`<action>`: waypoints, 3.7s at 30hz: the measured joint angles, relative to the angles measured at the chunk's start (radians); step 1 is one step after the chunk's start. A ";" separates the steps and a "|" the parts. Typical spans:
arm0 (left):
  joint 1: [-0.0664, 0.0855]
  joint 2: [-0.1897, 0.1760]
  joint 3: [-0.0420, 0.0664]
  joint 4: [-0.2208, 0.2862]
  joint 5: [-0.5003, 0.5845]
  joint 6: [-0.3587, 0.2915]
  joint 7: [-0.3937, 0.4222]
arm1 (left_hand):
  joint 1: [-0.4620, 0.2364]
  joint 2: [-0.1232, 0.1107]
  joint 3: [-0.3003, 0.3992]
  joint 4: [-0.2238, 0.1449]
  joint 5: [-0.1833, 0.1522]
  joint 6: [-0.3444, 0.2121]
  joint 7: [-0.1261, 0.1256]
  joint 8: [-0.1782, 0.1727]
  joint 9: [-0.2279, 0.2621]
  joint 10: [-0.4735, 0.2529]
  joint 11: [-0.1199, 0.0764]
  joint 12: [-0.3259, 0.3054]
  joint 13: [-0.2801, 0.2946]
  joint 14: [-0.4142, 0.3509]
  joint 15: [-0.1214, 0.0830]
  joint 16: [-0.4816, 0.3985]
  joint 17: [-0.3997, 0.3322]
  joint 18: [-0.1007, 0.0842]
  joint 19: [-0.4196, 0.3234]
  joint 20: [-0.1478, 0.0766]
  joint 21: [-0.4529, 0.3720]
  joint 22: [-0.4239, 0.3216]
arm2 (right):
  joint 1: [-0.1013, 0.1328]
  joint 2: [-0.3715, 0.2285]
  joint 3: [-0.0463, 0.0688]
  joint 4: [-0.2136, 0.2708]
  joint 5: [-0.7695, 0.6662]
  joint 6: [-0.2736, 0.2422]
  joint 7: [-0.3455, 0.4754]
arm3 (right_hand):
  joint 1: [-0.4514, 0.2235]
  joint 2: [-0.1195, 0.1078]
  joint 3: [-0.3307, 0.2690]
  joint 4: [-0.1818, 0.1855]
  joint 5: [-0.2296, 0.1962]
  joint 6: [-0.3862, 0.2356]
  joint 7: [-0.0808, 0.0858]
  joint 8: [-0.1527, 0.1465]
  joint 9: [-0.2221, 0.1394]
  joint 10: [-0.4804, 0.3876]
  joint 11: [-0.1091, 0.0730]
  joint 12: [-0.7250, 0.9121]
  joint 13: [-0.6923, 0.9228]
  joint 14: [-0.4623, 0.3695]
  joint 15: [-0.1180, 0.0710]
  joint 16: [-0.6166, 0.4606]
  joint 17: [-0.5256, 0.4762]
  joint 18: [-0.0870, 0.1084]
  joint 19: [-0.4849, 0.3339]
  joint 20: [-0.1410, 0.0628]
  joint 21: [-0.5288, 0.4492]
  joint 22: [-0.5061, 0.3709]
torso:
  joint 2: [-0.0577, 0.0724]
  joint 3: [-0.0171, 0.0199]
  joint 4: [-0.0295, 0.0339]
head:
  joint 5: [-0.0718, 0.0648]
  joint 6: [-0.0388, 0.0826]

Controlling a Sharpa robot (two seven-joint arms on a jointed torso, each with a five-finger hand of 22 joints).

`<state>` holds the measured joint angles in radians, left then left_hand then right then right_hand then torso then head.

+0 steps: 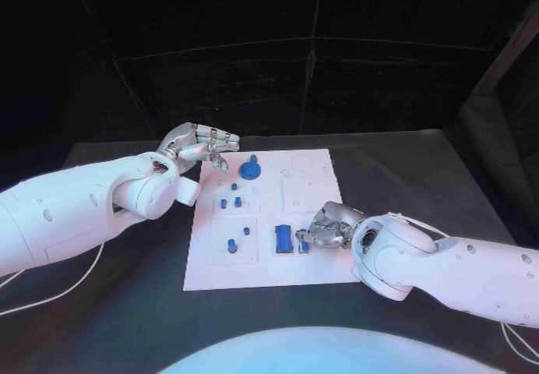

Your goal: Assemble the parts on the task board

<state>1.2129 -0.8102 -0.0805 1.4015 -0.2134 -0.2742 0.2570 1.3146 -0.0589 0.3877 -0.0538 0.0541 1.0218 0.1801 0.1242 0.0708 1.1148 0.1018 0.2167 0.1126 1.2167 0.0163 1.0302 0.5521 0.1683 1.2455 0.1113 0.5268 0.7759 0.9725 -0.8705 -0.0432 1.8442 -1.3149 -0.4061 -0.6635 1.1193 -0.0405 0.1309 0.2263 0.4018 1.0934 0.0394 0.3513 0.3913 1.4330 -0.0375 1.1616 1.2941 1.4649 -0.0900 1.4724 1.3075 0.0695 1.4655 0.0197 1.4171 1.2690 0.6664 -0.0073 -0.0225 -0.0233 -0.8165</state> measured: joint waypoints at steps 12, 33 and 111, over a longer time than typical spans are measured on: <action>0.000 -0.002 0.000 0.000 0.000 0.001 -0.003 | 0.000 0.000 0.000 0.000 0.000 0.000 0.000 0.000 0.000 0.000 0.000 0.000 0.000 0.000 0.000 0.000 0.000 0.000 0.000 0.000 0.000 0.000 | 0.000 -0.007 0.000 0.000 -0.002 0.000 0.000 | -0.005 -0.005 -0.092 0.042 -0.154 0.000 0.000 0.000 0.010 0.000 0.000 0.000 0.002 0.000 0.000 0.000 0.000 0.000 0.000 0.000 0.000 0.001 | 0.000 0.0001 0.0000 | 0.000 -0.002; 0.000 -0.012 0.000 -0.009 0.006 -0.001 -0.002 | 0.000 0.000 -0.003 0.003 0.000 0.000 0.000 0.000 0.000 0.000 0.000 0.004 0.001 0.000 0.000 0.000 -0.002 0.000 0.000 0.000 -0.004 -0.001 | 0.039 -0.103 0.000 -0.025 0.166 -0.086 0.143 | 0.074 0.006 -0.236 0.057 -0.238 -0.181 0.078 -0.096 -0.037 -0.237 0.071 -0.533 -0.344 -0.002 0.042 -0.170 -0.129 0.040 -0.118 0.041 -0.183 -0.288 | -0.008 -0.0011 -0.0043 | -0.007 0.028; -0.165 0.030 0.079 0.167 0.227 -0.487 0.241 | -1.139 0.059 -0.377 0.054 -0.050 -0.888 -0.180 -0.120 -0.069 -0.971 -0.103 -0.210 -0.111 -1.095 -0.016 -1.023 -0.550 -0.147 -1.140 -0.111 -0.523 -0.765 | 0.076 0.091 0.042 -0.277 1.313 -0.355 1.168 | -0.917 0.041 -0.137 -0.226 -0.395 -0.958 -0.039 -0.347 -0.390 -1.280 0.036 -1.158 -1.293 -1.292 0.090 -1.468 -1.302 -0.047 -1.311 -0.020 -1.411 -1.267 | -0.122 0.0073 0.0226 | 0.023 0.217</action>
<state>1.0483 -0.7799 -0.0017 1.5681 0.0134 -0.7610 0.4979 0.1757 0.0003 0.0110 0.0001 0.0038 0.1338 -0.0003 0.0040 0.0013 0.1438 -0.0009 0.0069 0.0014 0.1212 0.0001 0.0068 0.0018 0.0215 0.1052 0.0007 0.0039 0.0105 1.0483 -0.7799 -0.0011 1.5673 -0.0018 -0.7610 0.5041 0.2024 0.0002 -0.0066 0.0005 0.0064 0.1352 0.0005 0.0039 0.0011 0.1533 -0.0019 0.0037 0.0013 0.1726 -0.0004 0.0046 0.0052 0.0222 0.1544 0.0002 0.0066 0.0017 0.5442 0.0000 0.0001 0.0001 -0.5999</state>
